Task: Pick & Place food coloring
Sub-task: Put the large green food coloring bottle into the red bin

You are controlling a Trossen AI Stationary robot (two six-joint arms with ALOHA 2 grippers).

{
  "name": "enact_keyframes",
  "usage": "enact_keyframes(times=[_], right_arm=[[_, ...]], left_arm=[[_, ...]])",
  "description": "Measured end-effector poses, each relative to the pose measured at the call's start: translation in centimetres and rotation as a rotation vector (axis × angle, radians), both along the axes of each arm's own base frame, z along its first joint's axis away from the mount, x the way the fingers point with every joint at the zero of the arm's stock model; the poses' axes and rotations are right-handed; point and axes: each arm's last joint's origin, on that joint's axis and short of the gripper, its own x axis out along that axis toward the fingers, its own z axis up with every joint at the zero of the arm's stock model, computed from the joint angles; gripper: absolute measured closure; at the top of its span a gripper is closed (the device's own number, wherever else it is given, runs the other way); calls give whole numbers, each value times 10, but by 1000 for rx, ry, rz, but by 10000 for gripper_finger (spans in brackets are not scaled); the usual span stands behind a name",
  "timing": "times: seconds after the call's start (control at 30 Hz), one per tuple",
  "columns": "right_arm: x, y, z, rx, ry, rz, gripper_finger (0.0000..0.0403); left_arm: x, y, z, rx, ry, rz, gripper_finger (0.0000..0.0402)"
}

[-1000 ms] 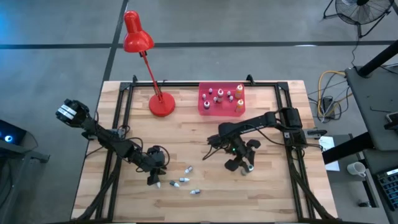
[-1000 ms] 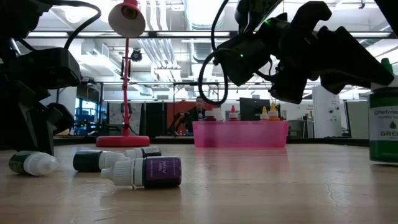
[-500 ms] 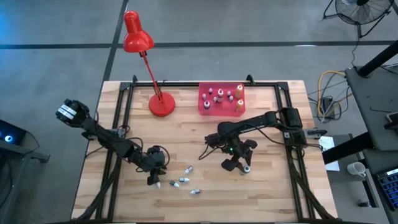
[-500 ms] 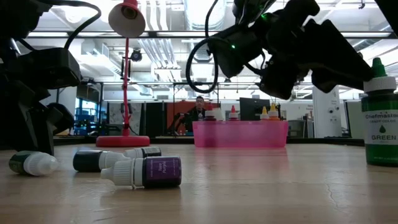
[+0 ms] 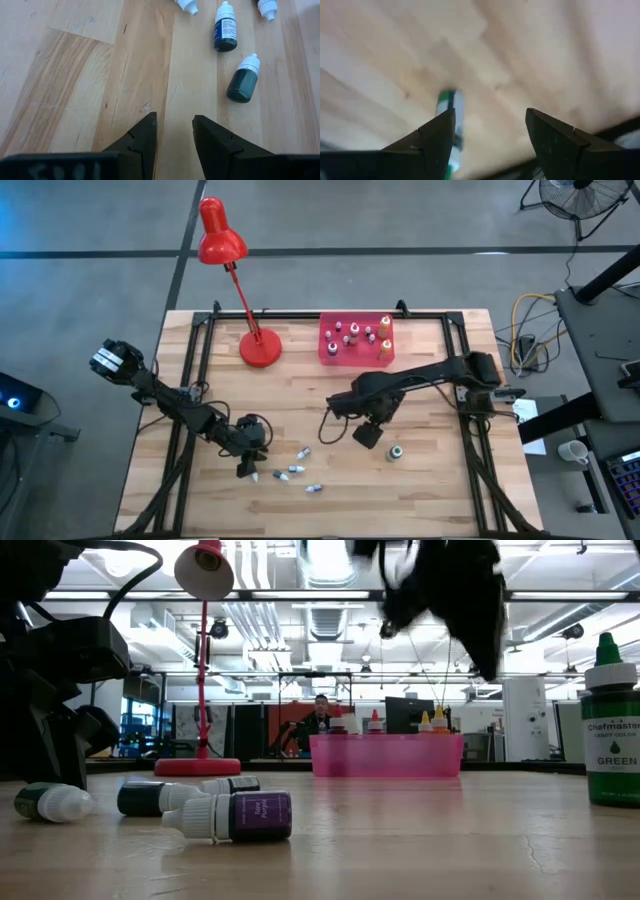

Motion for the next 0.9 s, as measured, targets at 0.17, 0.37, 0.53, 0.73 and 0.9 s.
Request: enact_keyframes(times=[0.17,0.37,0.53,0.73,0.9], right_arm=[[-35,45,63,-258,-347,249,168],[-86,84,92,-304,-513,535,169],[-96,105,86,-214,-563,670,165],[-93,112,61,-191,-464,754,167],[-89,115,46,-189,-454,770,161]], left_arm=[[0,0,0,0,0,0,296],[0,0,0,0,0,0,296],[0,0,0,0,0,0,296],[0,0,0,0,0,0,296],[0,0,0,0,0,0,296]])
